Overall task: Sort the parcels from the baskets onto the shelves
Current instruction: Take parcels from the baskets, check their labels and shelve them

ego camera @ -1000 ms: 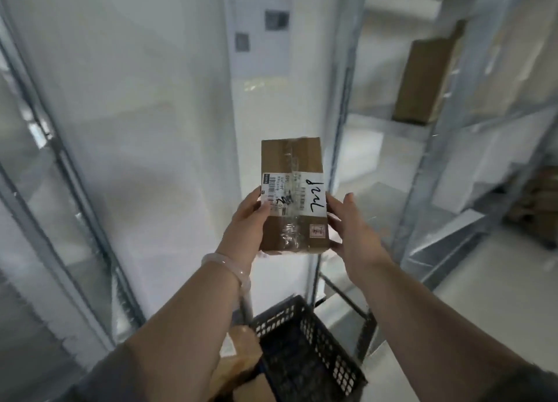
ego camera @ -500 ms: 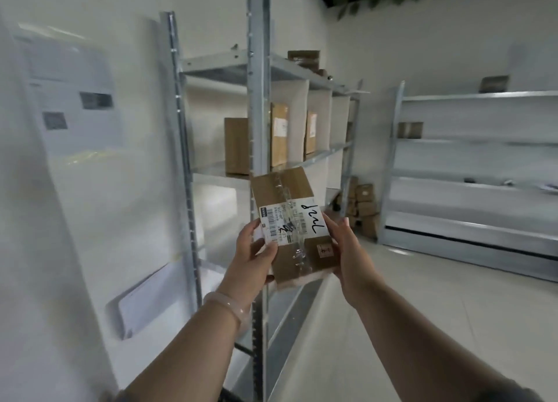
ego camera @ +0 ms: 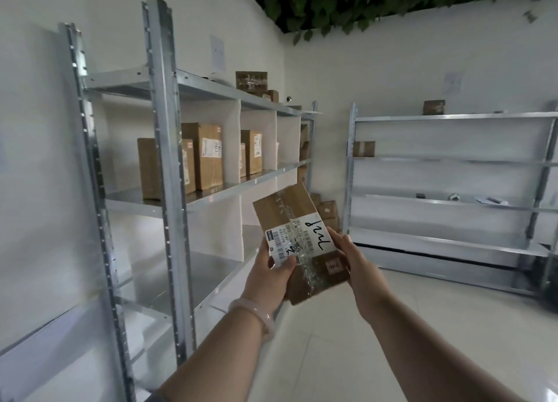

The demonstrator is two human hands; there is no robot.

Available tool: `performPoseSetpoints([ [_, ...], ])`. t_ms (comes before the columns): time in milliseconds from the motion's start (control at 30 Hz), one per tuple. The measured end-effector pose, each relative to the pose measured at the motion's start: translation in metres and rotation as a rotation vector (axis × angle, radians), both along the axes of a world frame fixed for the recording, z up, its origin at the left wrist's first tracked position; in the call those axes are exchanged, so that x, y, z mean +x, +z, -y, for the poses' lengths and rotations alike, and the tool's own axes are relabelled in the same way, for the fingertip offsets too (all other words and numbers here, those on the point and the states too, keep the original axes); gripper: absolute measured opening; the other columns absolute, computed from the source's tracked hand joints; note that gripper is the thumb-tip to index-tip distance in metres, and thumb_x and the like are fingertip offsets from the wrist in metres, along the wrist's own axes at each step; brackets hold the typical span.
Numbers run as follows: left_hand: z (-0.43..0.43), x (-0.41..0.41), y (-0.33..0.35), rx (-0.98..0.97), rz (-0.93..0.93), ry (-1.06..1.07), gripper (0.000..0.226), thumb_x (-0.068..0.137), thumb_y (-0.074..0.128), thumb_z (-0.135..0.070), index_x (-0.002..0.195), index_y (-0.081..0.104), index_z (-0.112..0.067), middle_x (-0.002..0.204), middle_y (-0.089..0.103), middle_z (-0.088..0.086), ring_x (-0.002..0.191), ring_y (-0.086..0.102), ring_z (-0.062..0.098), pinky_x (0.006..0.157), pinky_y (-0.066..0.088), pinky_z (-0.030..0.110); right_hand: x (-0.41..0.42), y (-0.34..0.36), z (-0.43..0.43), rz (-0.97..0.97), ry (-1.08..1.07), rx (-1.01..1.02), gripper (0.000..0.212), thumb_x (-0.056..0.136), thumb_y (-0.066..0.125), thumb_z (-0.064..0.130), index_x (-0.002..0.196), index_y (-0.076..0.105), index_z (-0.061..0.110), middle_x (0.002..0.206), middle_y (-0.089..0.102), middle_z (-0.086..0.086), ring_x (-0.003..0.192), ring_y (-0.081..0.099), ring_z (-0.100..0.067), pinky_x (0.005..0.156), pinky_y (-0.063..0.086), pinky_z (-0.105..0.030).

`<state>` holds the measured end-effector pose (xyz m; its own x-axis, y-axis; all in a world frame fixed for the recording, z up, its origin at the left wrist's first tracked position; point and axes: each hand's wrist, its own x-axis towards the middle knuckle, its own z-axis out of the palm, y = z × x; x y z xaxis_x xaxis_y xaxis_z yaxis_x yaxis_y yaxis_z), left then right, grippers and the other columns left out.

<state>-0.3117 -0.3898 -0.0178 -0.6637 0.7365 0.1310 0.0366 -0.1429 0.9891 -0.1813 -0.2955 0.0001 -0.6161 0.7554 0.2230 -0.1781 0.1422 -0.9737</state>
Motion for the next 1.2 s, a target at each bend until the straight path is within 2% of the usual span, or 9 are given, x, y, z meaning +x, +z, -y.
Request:
performPoseSetpoints([
  [200,-0.056,0.025,-0.012,0.135,0.359,-0.032,0.031,0.099,0.054,-0.017,0.121,0.057,-0.04,0.116,0.069,0.0,0.109,0.064,0.026,0.074,0.059,0.054,0.008,-0.011,-0.062,-0.04,-0.169,0.059,0.033,0.092,0.062,0.032,0.125,0.058,0.031,0.126,0.06,0.0,0.109,0.061,-0.014,0.067,0.047,-0.012],
  [267,-0.074,0.023,-0.013,0.149,0.439,-0.017,0.033,0.1,0.054,-0.018,0.125,0.054,-0.04,0.121,0.067,0.004,0.113,0.062,0.029,0.067,0.06,0.048,0.004,-0.019,-0.076,-0.044,-0.251,0.059,0.049,0.087,0.069,0.037,0.131,0.048,0.037,0.129,0.05,0.003,0.108,0.056,-0.009,0.076,0.048,-0.015],
  [400,-0.111,0.01,-0.014,0.161,0.463,0.019,0.042,0.099,0.055,-0.022,0.133,0.045,-0.045,0.128,0.063,0.007,0.114,0.062,0.032,0.062,0.06,0.043,-0.019,-0.048,-0.101,0.028,-0.345,0.026,0.117,0.045,0.074,0.078,0.146,0.024,0.048,0.152,0.035,-0.005,0.139,0.035,-0.021,0.113,0.032,-0.048],
  [567,-0.16,-0.024,-0.017,0.26,0.482,0.036,0.05,0.1,0.053,-0.019,0.138,0.039,-0.048,0.134,0.058,0.004,0.115,0.061,0.031,0.073,0.059,0.052,-0.067,-0.067,-0.122,-0.018,-0.239,-0.186,0.136,0.053,0.087,0.053,0.154,-0.002,0.032,0.149,0.038,-0.011,0.133,0.042,-0.028,0.108,0.034,-0.049],
  [700,-0.195,-0.058,-0.016,0.298,0.445,-0.003,0.056,0.099,0.053,-0.016,0.143,0.032,-0.045,0.136,0.057,0.005,0.114,0.062,0.031,0.078,0.058,0.056,-0.104,-0.059,-0.147,-0.061,-0.286,-0.189,0.103,0.078,0.08,0.019,0.153,0.01,0.027,0.129,0.058,-0.012,0.104,0.058,-0.021,0.088,0.04,-0.038],
  [833,-0.232,-0.087,-0.011,0.298,0.436,-0.072,0.064,0.095,0.06,-0.017,0.141,0.029,-0.048,0.136,0.055,0.003,0.121,0.057,0.03,0.08,0.057,0.058,-0.13,-0.038,-0.171,-0.114,-0.263,-0.088,0.064,0.066,0.076,0.033,0.121,0.046,0.047,0.111,0.065,0.012,0.086,0.064,0.003,0.067,0.043,-0.019],
  [933,-0.257,-0.103,-0.008,0.267,0.387,-0.095,0.09,0.087,0.072,-0.013,0.143,0.015,-0.054,0.133,0.056,0.004,0.123,0.055,0.028,0.082,0.057,0.057,-0.14,-0.041,-0.195,-0.15,-0.311,-0.106,0.056,0.065,0.073,0.046,0.115,0.05,0.058,0.112,0.066,0.019,0.103,0.061,-0.001,0.082,0.045,-0.036],
  [1067,-0.286,-0.132,0.002,0.178,0.162,-0.176,0.126,0.072,0.085,-0.023,0.14,-0.013,-0.062,0.135,0.057,-0.003,0.119,0.057,0.017,0.077,0.058,0.042,-0.136,-0.045,-0.237,-0.169,-0.322,-0.141,0.062,0.077,0.074,0.046,0.132,0.047,0.044,0.126,0.063,0.011,0.118,0.058,-0.017,0.086,0.047,-0.044],
  [1200,-0.316,-0.168,0.024,0.113,-0.066,0.055,0.131,0.071,0.086,-0.027,0.151,-0.016,-0.04,0.157,0.025,0.005,0.141,0.033,0.027,0.114,0.031,0.053,-0.129,-0.051,-0.291,-0.195,-0.325,-0.219,0.031,0.093,0.058,0.028,0.124,0.057,0.031,0.118,0.069,-0.003,0.112,0.062,-0.024,0.105,0.043,-0.045],
])
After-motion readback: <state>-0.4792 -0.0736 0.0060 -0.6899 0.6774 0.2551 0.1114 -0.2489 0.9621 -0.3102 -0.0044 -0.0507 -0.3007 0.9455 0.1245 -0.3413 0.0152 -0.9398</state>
